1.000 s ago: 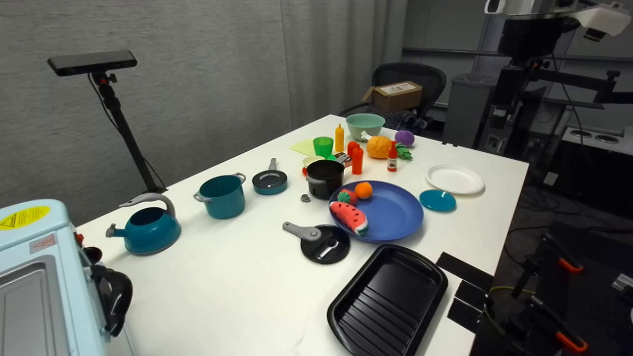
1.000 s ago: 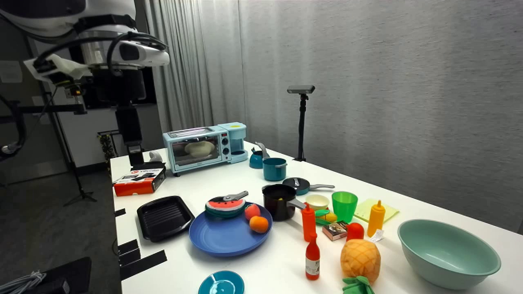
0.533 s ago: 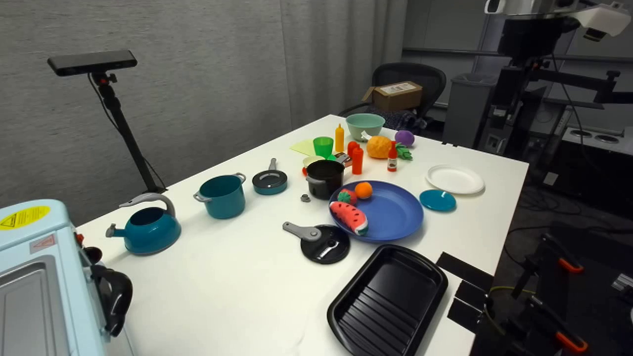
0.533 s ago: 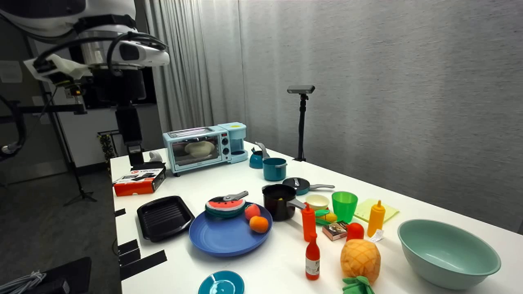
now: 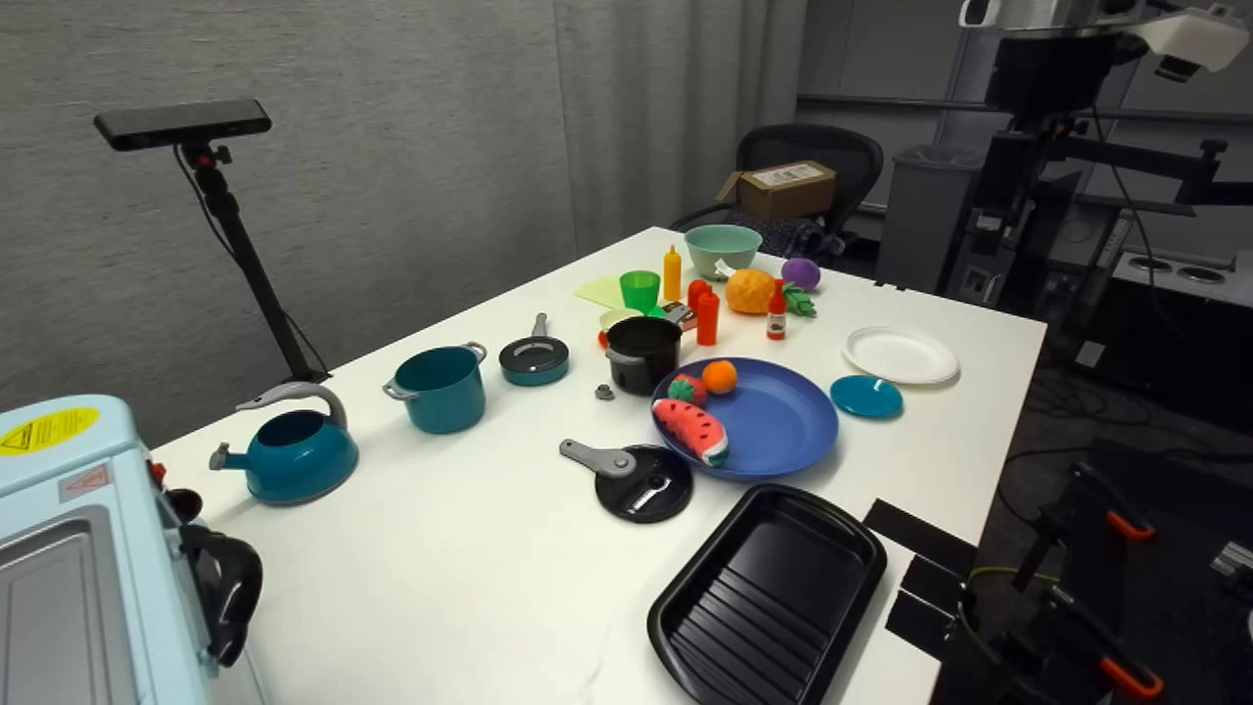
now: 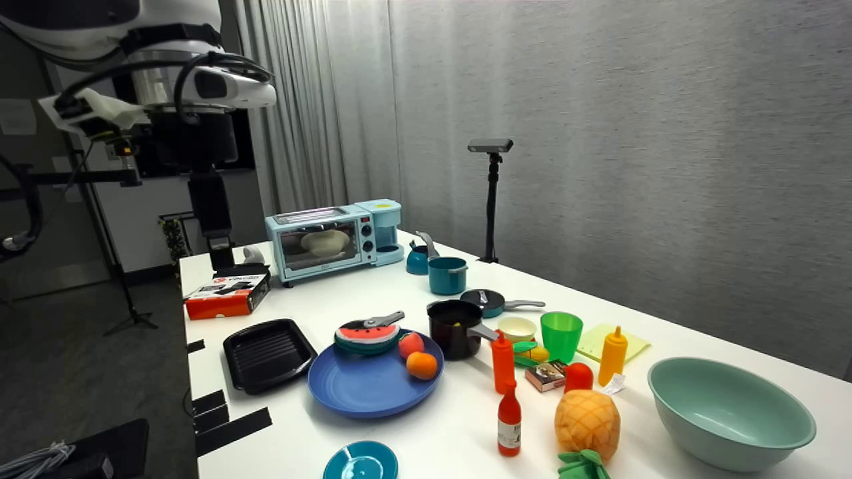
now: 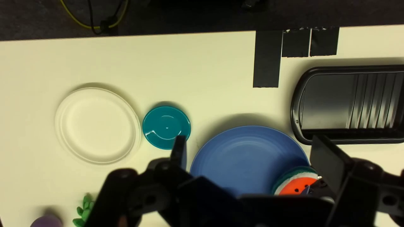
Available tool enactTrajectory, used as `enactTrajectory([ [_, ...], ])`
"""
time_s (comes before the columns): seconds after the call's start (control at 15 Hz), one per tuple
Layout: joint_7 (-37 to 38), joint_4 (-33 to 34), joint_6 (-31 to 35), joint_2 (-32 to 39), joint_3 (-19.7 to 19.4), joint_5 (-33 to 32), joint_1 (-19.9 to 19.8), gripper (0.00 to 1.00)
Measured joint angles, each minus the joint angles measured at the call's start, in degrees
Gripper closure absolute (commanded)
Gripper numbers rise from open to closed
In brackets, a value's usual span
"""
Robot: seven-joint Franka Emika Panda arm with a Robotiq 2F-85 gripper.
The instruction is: Put the black lid on the black pot
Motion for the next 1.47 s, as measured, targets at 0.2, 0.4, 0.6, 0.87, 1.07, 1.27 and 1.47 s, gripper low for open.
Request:
enactTrajectory([
  [0.2,0.4,0.2,1.2,0.7,0.1,0.1,0.0,0.0],
  [0.4,0.5,1.2,6.5,4.1,0.6,0.6,0.1,0.0],
  [0.6,0.4,3.7,13.3,10.7,1.6,0.8,0.7,0.0],
  [0.87,0.0,10.8,20.1,22.9,4.3,1.4,3.5,0.0],
  [1.07,-0.1,18.3,21.3,32.5,6.3,1.4,5.1,0.0],
  [1.27,-0.3,26.2,20.8,41.4,7.2,1.1,6.0,0.0],
  [1.47,-0.2,27.1,20.9,43.2,7.2,1.1,6.1,0.0],
])
